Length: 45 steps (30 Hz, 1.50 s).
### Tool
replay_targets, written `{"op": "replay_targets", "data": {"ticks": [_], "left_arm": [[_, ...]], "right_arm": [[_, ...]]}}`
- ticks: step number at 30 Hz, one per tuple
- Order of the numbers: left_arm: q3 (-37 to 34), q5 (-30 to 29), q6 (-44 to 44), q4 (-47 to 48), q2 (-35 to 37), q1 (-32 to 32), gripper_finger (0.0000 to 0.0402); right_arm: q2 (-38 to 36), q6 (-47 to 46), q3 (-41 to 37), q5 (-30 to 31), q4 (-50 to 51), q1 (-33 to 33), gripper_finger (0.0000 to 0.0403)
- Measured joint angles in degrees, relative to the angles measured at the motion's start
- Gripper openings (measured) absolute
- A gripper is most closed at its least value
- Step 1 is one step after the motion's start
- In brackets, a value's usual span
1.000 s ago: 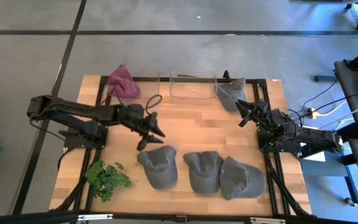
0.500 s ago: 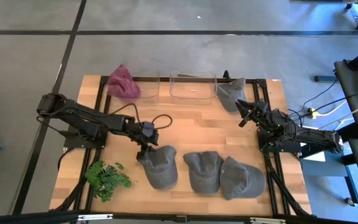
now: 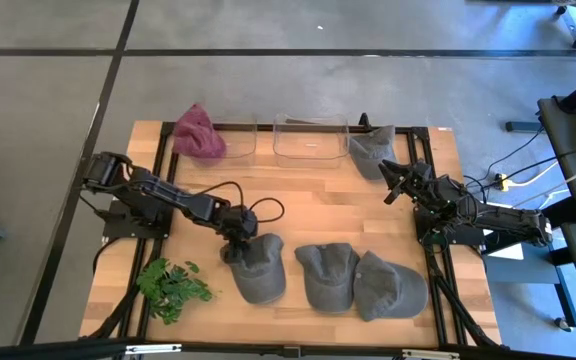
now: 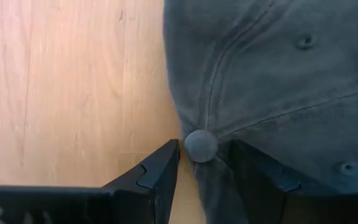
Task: Pick & Place hat
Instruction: Put the gray cap into the right transparent bin
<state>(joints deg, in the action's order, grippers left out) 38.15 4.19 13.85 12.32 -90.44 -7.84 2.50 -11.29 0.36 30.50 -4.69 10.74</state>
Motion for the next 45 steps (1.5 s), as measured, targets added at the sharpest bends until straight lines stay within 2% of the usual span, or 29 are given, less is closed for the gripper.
{"op": "replay_targets", "data": {"ticks": [9,16,27,29,32,39,41,45], "left_arm": [[-0.17,0.1,1.93,-0.78,0.71,0.0,0.0146],[-0.22,-1.96,0.9,-0.68,0.68,-0.11,0.0136],[-0.22,-3.14,2.6,-0.23,0.67,-0.39,0.0038],[-0.21,-1.26,3.28,-0.81,0.69,0.2,0.002],[0.35,4.97,4.19,-0.32,1.36,1.66,0.0007],[3.55,15.23,10.56,-0.1,7.11,8.48,0.0005],[4.85,17.35,10.93,-0.48,9.14,10.65,0.0005],[7.56,17.87,11.12,-0.48,13.34,14.75,0.0005]], "right_arm": [[0.0,0.0,0.02,-0.02,0.0,0.0,0.0106],[0.0,0.01,0.02,-0.02,0.0,0.02,0.0106],[0.0,2.8,0.02,-0.09,0.0,0.0,0.0106],[0.0,2.8,0.02,-0.09,0.0,0.0,0.0106],[0.0,2.8,0.0,-0.07,0.0,0.02,0.0106],[0.02,2.82,0.0,-0.02,0.0,0.0,0.0106],[0.02,2.84,0.0,-0.02,-0.02,0.01,0.0106],[0.02,2.99,0.0,0.02,-0.02,0.01,0.0106]]}}
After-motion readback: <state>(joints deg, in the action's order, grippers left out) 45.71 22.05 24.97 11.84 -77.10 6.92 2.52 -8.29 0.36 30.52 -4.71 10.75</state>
